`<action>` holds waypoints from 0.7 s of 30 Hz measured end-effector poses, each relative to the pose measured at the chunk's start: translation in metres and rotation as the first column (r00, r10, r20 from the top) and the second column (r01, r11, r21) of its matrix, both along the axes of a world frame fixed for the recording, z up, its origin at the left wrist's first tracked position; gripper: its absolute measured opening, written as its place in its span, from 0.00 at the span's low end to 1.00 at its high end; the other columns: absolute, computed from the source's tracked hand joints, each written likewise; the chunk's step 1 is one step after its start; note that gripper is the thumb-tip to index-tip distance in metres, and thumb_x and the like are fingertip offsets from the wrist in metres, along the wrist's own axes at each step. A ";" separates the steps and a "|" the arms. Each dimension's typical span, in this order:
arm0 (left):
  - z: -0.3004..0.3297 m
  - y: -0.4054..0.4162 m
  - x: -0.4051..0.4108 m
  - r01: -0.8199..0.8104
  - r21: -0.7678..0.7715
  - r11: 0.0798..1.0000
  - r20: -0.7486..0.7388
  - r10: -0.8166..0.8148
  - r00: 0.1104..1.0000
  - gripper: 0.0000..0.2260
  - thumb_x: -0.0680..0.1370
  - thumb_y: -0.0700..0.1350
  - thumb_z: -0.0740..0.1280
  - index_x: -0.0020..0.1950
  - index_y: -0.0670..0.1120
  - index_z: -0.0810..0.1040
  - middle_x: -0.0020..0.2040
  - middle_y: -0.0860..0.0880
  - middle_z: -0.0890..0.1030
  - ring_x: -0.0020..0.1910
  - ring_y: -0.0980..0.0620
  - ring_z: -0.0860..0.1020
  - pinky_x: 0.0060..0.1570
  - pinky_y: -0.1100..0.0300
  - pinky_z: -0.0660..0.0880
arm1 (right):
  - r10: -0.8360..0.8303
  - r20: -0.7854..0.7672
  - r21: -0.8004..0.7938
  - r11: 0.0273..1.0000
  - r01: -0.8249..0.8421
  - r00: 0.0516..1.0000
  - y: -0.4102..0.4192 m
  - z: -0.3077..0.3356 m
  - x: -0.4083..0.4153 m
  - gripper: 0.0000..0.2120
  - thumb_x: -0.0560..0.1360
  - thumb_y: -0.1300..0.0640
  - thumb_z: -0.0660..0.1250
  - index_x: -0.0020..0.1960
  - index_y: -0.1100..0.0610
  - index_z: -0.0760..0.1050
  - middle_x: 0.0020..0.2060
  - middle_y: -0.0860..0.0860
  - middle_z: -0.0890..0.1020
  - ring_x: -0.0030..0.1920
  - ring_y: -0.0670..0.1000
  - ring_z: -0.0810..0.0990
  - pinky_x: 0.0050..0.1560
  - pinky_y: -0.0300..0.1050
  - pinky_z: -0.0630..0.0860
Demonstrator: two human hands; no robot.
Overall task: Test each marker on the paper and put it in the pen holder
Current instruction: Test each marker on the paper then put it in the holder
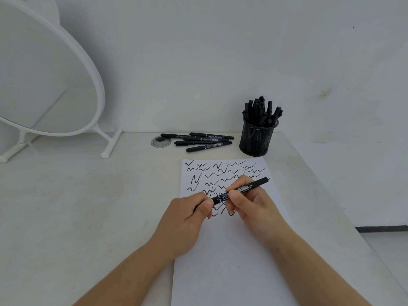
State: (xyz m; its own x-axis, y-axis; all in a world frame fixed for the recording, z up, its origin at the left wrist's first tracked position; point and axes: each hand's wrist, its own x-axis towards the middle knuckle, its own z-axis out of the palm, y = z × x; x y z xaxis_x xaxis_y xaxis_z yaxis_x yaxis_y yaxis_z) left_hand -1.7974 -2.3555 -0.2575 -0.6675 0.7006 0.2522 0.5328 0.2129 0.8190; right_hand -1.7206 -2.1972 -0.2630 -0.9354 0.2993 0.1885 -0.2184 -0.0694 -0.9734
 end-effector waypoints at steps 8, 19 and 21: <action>0.008 -0.003 -0.004 -0.001 0.019 1.000 -0.074 0.003 0.997 0.12 0.76 0.54 0.53 0.40 0.50 0.70 0.25 0.56 0.68 0.26 0.55 0.63 0.28 0.64 0.58 | -0.040 0.019 -0.066 0.997 0.041 0.999 0.004 0.007 -0.002 0.05 0.69 0.58 0.67 0.37 0.51 0.80 0.27 0.49 0.77 0.29 0.49 0.74 0.33 0.40 0.71; 0.011 0.000 -0.013 -0.149 -0.110 0.983 -0.148 0.132 0.980 0.06 0.79 0.49 0.59 0.41 0.53 0.68 0.26 0.57 0.72 0.27 0.58 0.69 0.29 0.63 0.62 | -0.376 -0.169 0.903 0.311 0.296 0.911 0.002 0.024 0.002 0.12 0.77 0.55 0.60 0.40 0.54 0.79 0.34 0.46 0.80 0.39 0.52 0.74 0.41 0.43 0.67; 0.017 0.002 -0.008 -0.131 -0.079 0.988 -0.194 0.114 0.974 0.06 0.78 0.50 0.59 0.42 0.54 0.68 0.28 0.62 0.74 0.29 0.58 0.70 0.29 0.65 0.61 | -0.267 -0.139 0.959 0.206 0.197 0.954 -0.004 0.030 0.002 0.17 0.79 0.52 0.53 0.45 0.55 0.80 0.36 0.48 0.80 0.39 0.54 0.73 0.42 0.45 0.65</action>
State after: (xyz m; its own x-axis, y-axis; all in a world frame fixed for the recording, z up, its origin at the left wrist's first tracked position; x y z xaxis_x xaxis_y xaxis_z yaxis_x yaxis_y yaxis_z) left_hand -1.8059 -2.3532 -0.2408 -0.6961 0.6424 0.3205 0.6410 0.3551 0.6805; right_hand -1.7189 -2.2015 -0.2329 -0.8758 0.1342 0.4636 -0.0003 0.9604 -0.2786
